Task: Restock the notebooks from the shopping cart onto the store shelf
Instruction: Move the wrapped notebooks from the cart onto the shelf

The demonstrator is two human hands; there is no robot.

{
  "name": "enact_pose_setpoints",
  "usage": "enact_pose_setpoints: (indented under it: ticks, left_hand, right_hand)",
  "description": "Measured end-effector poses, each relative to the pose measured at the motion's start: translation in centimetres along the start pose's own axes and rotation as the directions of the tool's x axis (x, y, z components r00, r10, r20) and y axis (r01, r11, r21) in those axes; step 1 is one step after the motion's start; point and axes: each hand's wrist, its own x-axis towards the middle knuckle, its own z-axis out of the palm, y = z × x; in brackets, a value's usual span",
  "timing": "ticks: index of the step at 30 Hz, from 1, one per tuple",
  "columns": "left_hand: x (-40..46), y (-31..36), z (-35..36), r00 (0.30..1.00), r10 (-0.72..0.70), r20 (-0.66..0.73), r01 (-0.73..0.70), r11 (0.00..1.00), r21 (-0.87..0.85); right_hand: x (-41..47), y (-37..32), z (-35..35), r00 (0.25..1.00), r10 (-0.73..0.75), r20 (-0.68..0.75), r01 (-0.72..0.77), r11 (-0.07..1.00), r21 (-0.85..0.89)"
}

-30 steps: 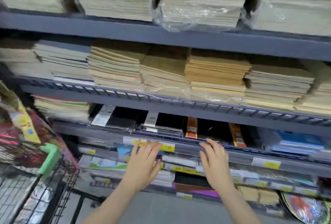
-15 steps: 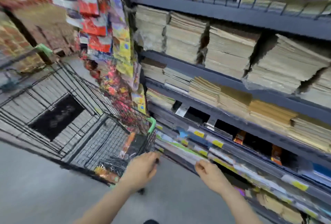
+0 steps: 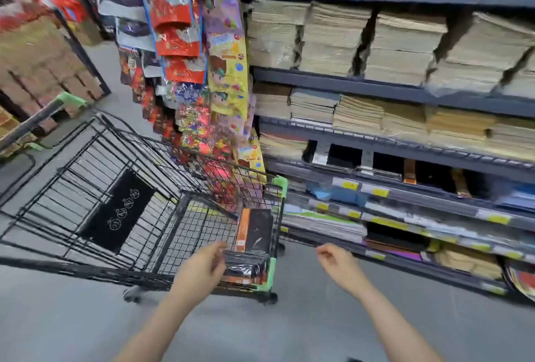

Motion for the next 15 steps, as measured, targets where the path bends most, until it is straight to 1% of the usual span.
enact_pose_setpoints:
  ticks: [3,5,9,12,15]
  left_hand:
    - [1.3,-1.9,-1.1,0.998,0.018,0.059,-0.017,1.000,-0.018]
    - [2.9,-2.3,-1.4,0.996,0.034,0.085,-0.031,0.999,-0.031]
    - [6.9,-1.7,-0.9,0.989,0.042,0.140,-0.025,0.992,-0.121]
    - [10.1,-1.0,0.2,0.984,0.040,0.173,-0.017,0.991,-0.132]
    - [12.9,-1.3,1.3,0.982,0.019,0.186,0.019,0.979,-0.203]
  right_hand:
    - [-1.2,-0.9,2.6,0.995,0.086,-0.043,-0.084,0.995,0.057]
    - [-1.8,-1.2,3.6,0.986,0.157,-0.047,-0.153,0.985,0.083]
    - [-0.9,-0.9,4.0,0.963,0.252,-0.090,-0.242,0.964,0.112]
    - [1.1,-1.0,3.8,0.952,0.280,-0.127,-0.261,0.954,0.146]
    - [4.0,-2.0,3.8,0.948,0.275,-0.157,-0.243,0.950,0.198]
